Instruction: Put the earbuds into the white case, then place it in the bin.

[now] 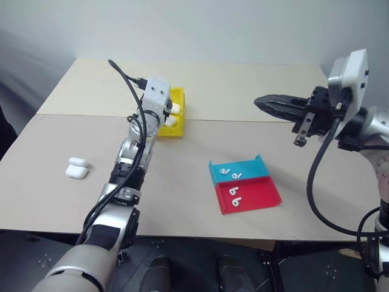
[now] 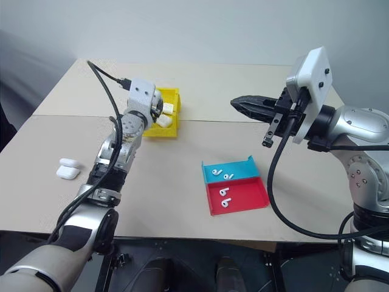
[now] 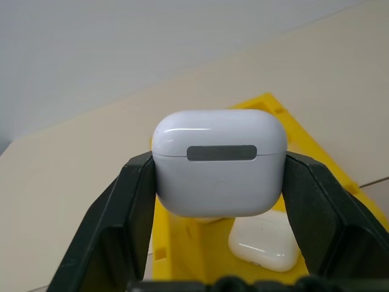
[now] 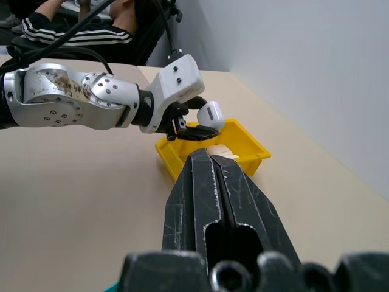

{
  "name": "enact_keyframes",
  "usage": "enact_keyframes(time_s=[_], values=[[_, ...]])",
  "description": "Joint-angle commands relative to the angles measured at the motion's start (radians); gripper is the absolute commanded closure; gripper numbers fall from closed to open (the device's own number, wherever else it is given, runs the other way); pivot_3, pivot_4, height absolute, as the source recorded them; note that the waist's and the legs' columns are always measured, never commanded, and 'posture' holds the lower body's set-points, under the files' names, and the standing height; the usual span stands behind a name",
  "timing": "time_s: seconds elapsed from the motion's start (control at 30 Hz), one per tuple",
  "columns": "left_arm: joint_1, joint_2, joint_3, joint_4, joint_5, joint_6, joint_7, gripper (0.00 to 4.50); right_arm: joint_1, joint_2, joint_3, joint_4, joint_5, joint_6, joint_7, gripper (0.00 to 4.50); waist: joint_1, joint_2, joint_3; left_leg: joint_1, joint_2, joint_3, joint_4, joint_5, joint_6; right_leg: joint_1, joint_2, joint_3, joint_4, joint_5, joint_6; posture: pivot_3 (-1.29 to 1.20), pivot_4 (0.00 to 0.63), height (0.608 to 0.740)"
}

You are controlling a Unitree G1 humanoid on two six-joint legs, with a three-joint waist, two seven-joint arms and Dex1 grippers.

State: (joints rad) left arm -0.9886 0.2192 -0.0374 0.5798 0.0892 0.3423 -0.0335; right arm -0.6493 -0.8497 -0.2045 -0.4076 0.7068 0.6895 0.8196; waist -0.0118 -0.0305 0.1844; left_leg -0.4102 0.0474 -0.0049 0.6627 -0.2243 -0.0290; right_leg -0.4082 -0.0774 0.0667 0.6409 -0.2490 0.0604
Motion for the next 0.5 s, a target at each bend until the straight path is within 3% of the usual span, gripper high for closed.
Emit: enact_keyframes(time_s=[0.03,0.17,0.3,0.4,0.5], values=[[-0.049,-0.013,0.002,0.051,0.010,-0.074,0.011,1.35,0.008,-0.022,-0.014,-0.043,-0.009,0.011,-0.025,4.49,0.000,0.000,0.000,0.000,0.000,0.000,0.000,0.000,0.000,0.000,0.000,0.000,0.000,0.000,0.000,0.00,0.150,0.740],[-0.080,-0.029,0.022,0.118,0.002,-0.131,0.036,0.07,0.022,-0.027,-0.014,-0.059,-0.012,0.023,-0.041,4.50,0.000,0.000,0.000,0.000,0.000,0.000,0.000,0.000,0.000,0.000,0.000,0.000,0.000,0.000,0.000,0.00,0.150,0.740],[-0.112,-0.052,0.074,0.141,-0.018,-0.206,0.131,0.03,0.029,-0.027,-0.014,-0.065,-0.017,0.026,-0.049,4.50,0.000,0.000,0.000,0.000,0.000,0.000,0.000,0.000,0.000,0.000,0.000,0.000,0.000,0.000,0.000,0.00,0.150,0.740],[-0.087,-0.086,0.238,0.049,-0.302,-0.173,-0.102,0.03,0.032,-0.027,0.000,-0.060,-0.035,0.025,-0.051,4.50,-0.002,0.000,0.000,0.000,0.000,0.000,0.000,0.000,0.000,0.000,0.000,0.000,0.000,0.000,0.000,0.00,0.150,0.740],[-0.037,-0.070,0.228,-0.088,-0.366,-0.082,-0.212,0.03,0.043,-0.031,0.005,-0.061,-0.045,0.017,-0.035,4.50,-0.003,0.000,0.000,0.000,0.000,0.000,0.000,0.000,0.000,-0.001,0.000,0.000,0.001,0.000,0.000,0.00,0.150,0.740]])
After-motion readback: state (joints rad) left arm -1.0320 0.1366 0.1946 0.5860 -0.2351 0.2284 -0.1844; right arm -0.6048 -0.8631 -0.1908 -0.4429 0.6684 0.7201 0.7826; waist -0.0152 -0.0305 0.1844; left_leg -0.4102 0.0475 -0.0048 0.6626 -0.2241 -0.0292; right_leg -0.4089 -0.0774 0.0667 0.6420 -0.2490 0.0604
